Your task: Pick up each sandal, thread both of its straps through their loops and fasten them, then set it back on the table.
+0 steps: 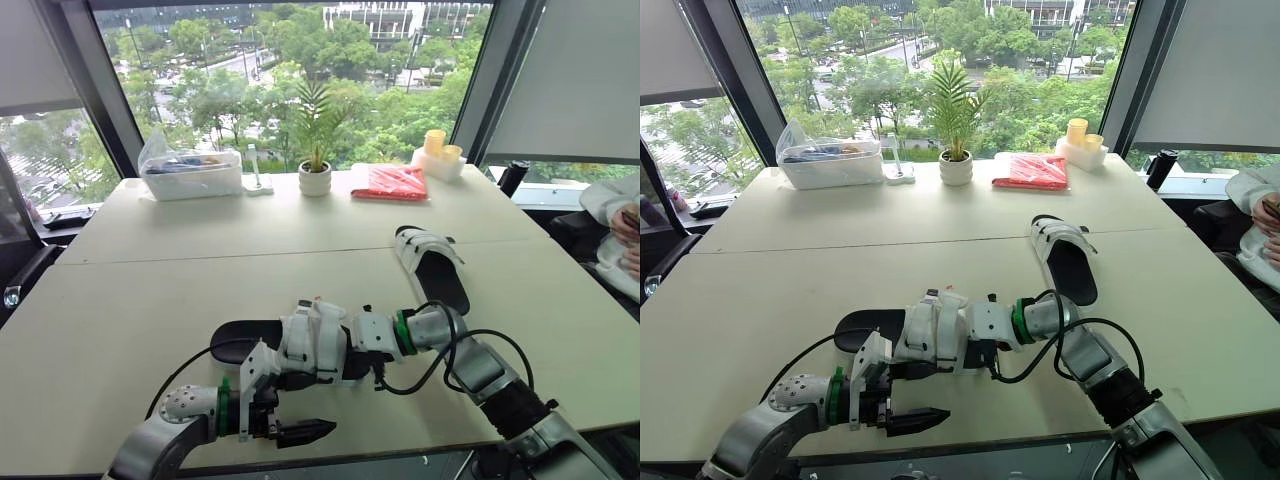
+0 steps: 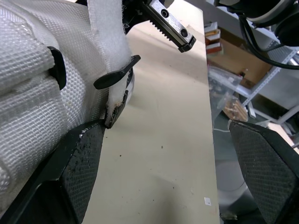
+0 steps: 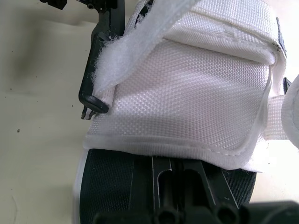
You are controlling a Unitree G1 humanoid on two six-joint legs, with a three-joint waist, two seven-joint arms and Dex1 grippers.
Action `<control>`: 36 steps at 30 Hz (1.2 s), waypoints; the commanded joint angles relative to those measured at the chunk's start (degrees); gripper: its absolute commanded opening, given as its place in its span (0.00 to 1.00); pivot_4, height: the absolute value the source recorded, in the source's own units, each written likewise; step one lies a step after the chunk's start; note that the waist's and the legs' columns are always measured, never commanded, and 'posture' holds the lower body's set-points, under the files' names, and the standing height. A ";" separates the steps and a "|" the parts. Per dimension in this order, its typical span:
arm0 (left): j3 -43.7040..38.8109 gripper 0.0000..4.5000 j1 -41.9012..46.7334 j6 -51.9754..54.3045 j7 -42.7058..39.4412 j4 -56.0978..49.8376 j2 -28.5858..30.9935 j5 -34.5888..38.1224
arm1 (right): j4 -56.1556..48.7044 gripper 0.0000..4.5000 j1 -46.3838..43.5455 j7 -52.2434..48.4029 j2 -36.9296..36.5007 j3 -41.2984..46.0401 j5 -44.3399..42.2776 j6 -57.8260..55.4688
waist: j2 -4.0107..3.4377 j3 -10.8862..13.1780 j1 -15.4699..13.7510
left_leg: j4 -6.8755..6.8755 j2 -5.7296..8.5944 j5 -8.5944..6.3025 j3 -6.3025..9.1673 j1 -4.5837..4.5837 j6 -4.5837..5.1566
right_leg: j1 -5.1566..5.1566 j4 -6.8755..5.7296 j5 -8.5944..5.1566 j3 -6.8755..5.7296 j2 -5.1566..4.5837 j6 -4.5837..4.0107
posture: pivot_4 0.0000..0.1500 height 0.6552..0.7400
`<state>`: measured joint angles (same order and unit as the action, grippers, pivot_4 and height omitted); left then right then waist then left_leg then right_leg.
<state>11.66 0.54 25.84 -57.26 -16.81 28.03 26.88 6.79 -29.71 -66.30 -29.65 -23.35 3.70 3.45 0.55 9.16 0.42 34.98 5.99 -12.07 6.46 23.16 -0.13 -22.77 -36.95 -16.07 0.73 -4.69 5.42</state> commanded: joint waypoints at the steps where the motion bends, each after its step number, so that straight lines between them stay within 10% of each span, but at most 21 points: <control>1: -0.95 0.96 2.81 0.21 1.26 -0.53 -1.01 0.91 | -1.00 0.00 1.90 -2.87 0.25 -3.94 0.70 -0.04 | 0.00 0.00 -0.04 | 0.00 0.00 -0.01 0.00 0.00 -0.01 | 0.00 0.01 0.00 0.00 0.00 0.00 | 1.00 1.00; 11: -0.51 0.01 5.03 1.71 0.98 -0.64 -1.35 1.53 | -0.09 0.00 1.96 -2.64 -0.07 -3.93 1.14 0.39 | -0.01 0.01 0.16 | -0.07 0.01 -0.03 -0.01 0.17 0.06 | -0.26 0.01 0.05 -0.02 0.00 0.09 | 1.00 1.00; 26: 8.78 0.01 2.57 7.19 -14.13 -4.76 17.90 -1.37 | 0.26 0.00 2.01 -1.91 0.96 -4.20 1.36 0.33 | -0.07 0.00 0.44 | -0.22 -0.02 -0.07 -0.03 0.17 0.03 | -0.36 0.00 0.02 -0.01 0.02 0.04 | 1.00 1.00; 36: 6.63 0.01 7.78 -3.76 -17.22 -8.10 19.10 -3.60 | 1.83 0.00 1.20 -2.73 0.62 -3.90 1.62 1.97 | -0.07 0.00 0.41 | -0.36 -0.06 -0.07 -0.06 0.15 0.02 | -0.43 -0.01 -0.02 -0.01 0.03 -0.04 | 1.00 1.00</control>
<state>19.35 7.49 23.04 -72.97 -21.97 46.81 21.95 6.77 -29.74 -67.74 -28.85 -24.33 3.63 5.91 0.48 9.17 0.83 34.63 5.92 -12.15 6.40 23.31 -0.11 -23.19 -36.96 -16.09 0.72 -4.66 5.38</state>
